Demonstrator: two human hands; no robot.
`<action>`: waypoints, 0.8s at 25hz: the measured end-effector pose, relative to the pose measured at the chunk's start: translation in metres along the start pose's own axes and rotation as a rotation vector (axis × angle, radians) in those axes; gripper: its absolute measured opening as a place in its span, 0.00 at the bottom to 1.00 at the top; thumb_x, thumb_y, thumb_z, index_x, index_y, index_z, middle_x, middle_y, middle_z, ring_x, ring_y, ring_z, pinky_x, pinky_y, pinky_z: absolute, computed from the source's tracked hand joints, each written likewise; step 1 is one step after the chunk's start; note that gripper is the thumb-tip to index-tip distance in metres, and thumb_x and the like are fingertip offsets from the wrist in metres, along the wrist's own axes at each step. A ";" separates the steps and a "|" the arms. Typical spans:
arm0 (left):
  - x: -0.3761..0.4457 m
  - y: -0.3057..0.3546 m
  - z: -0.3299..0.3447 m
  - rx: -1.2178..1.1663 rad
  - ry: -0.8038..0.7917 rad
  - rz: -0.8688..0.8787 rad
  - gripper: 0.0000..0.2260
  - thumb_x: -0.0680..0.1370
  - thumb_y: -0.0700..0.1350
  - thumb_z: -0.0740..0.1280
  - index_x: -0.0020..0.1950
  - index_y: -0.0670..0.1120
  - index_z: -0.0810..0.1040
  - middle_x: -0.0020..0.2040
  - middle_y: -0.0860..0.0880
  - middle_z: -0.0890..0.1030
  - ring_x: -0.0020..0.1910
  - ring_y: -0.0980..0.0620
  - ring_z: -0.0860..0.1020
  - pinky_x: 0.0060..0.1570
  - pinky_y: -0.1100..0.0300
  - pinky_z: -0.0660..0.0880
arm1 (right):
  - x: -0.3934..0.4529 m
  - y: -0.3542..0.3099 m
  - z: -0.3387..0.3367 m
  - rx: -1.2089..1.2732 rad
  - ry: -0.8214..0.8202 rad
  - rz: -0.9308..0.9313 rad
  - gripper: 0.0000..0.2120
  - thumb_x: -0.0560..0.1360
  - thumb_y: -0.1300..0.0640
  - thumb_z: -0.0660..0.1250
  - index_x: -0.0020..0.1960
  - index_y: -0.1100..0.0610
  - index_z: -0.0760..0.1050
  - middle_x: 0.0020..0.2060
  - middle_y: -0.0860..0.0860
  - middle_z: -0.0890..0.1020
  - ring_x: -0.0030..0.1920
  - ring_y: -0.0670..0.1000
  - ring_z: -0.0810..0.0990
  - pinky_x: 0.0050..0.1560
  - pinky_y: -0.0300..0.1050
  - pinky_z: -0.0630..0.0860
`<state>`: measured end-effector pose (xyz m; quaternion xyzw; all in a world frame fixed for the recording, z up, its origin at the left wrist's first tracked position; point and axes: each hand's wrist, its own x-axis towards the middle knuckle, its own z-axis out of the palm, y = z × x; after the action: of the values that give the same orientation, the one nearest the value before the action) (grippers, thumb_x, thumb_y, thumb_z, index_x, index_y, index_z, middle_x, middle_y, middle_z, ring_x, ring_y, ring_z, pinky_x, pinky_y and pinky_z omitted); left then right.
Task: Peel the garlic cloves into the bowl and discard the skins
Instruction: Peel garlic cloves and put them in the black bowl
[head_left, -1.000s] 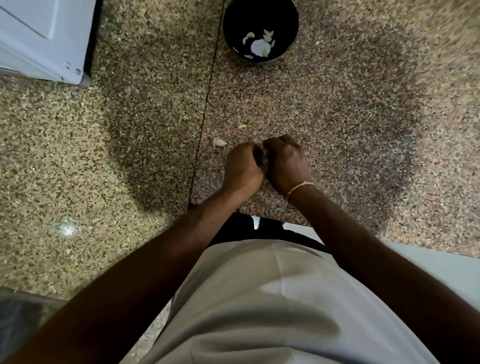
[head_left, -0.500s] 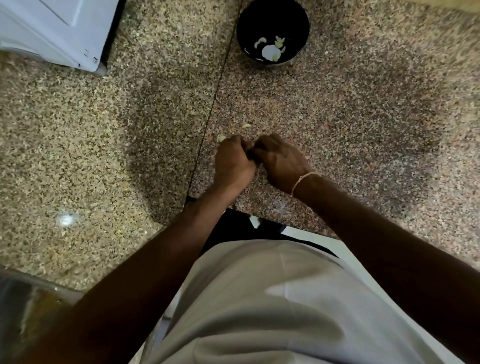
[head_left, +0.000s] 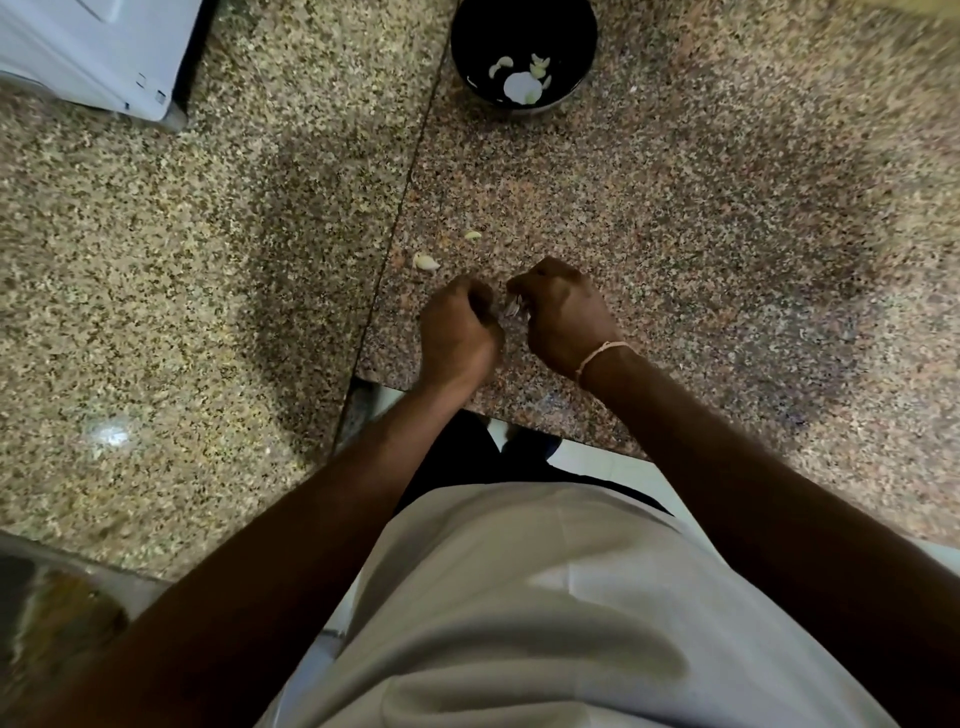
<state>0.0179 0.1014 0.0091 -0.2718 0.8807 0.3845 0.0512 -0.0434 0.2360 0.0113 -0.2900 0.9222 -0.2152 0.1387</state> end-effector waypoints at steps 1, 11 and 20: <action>-0.001 -0.003 -0.003 -0.012 -0.006 -0.013 0.08 0.78 0.35 0.70 0.56 0.42 0.83 0.52 0.46 0.85 0.48 0.51 0.80 0.47 0.63 0.70 | 0.000 0.001 -0.001 0.003 -0.009 -0.009 0.16 0.74 0.70 0.66 0.59 0.59 0.83 0.52 0.57 0.81 0.51 0.57 0.81 0.49 0.54 0.81; -0.001 -0.016 -0.006 -0.117 0.005 -0.051 0.11 0.77 0.31 0.70 0.58 0.41 0.81 0.49 0.52 0.81 0.42 0.64 0.75 0.37 0.80 0.69 | -0.009 -0.006 0.005 -0.325 -0.118 -0.237 0.14 0.84 0.58 0.56 0.60 0.60 0.79 0.56 0.57 0.78 0.59 0.58 0.74 0.49 0.55 0.80; 0.001 -0.016 -0.009 -0.016 -0.066 -0.014 0.10 0.76 0.34 0.71 0.56 0.43 0.82 0.48 0.52 0.81 0.42 0.58 0.77 0.36 0.79 0.68 | -0.001 0.005 0.009 -0.150 0.028 -0.154 0.11 0.83 0.63 0.59 0.53 0.61 0.81 0.49 0.57 0.83 0.50 0.57 0.80 0.48 0.52 0.81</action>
<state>0.0260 0.0860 0.0047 -0.2656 0.8735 0.4000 0.0809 -0.0416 0.2369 0.0009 -0.3664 0.9125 -0.1599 0.0866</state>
